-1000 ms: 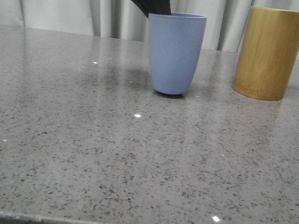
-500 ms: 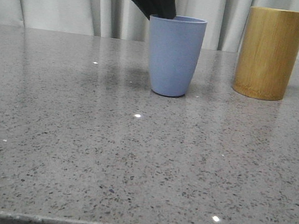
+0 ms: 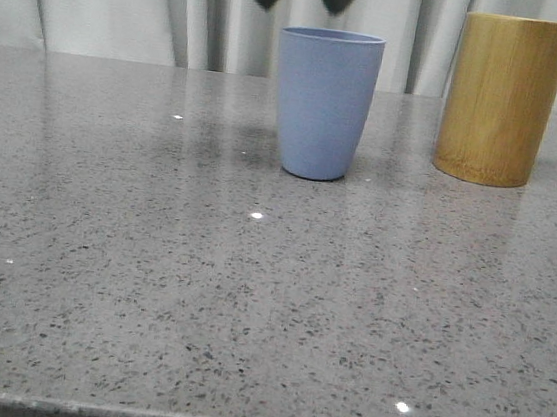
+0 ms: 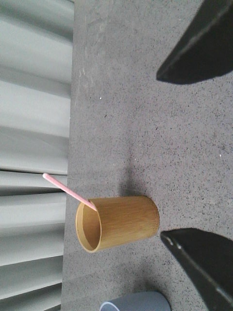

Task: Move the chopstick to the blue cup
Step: 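Open the left gripper and lift it away from the blue cup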

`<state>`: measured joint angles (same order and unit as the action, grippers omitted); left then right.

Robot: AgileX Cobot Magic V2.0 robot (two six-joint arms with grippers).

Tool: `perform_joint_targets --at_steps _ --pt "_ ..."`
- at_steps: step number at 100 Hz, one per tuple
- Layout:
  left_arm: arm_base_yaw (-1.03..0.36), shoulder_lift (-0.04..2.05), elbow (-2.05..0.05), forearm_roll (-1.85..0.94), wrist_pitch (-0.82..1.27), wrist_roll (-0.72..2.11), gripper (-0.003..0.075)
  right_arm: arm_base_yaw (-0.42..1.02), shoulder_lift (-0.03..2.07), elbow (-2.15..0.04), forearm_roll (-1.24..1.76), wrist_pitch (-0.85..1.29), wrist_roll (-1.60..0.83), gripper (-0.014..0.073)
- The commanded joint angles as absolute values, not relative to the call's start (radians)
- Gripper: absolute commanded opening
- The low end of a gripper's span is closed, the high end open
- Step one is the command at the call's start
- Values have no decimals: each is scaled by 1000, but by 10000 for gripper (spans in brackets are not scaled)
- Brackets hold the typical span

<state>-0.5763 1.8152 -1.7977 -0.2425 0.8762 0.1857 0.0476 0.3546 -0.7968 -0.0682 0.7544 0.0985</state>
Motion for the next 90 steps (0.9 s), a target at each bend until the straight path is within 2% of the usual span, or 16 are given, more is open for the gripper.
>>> perform_joint_targets --at_steps 1,24,43,66,90 --pt "-567 1708 -1833 -267 836 140 524 43 374 -828 -76 673 93 603" --pt "-486 1617 -1809 -263 838 120 524 43 374 -828 -84 674 93 603" --pt "-389 1519 -1698 -261 841 119 524 43 374 -828 -86 675 93 603" --pt "-293 1342 -1443 -261 754 119 508 43 374 -828 -86 675 93 603" --pt "-223 1069 -1099 -261 665 108 504 43 374 -828 -86 678 93 603"
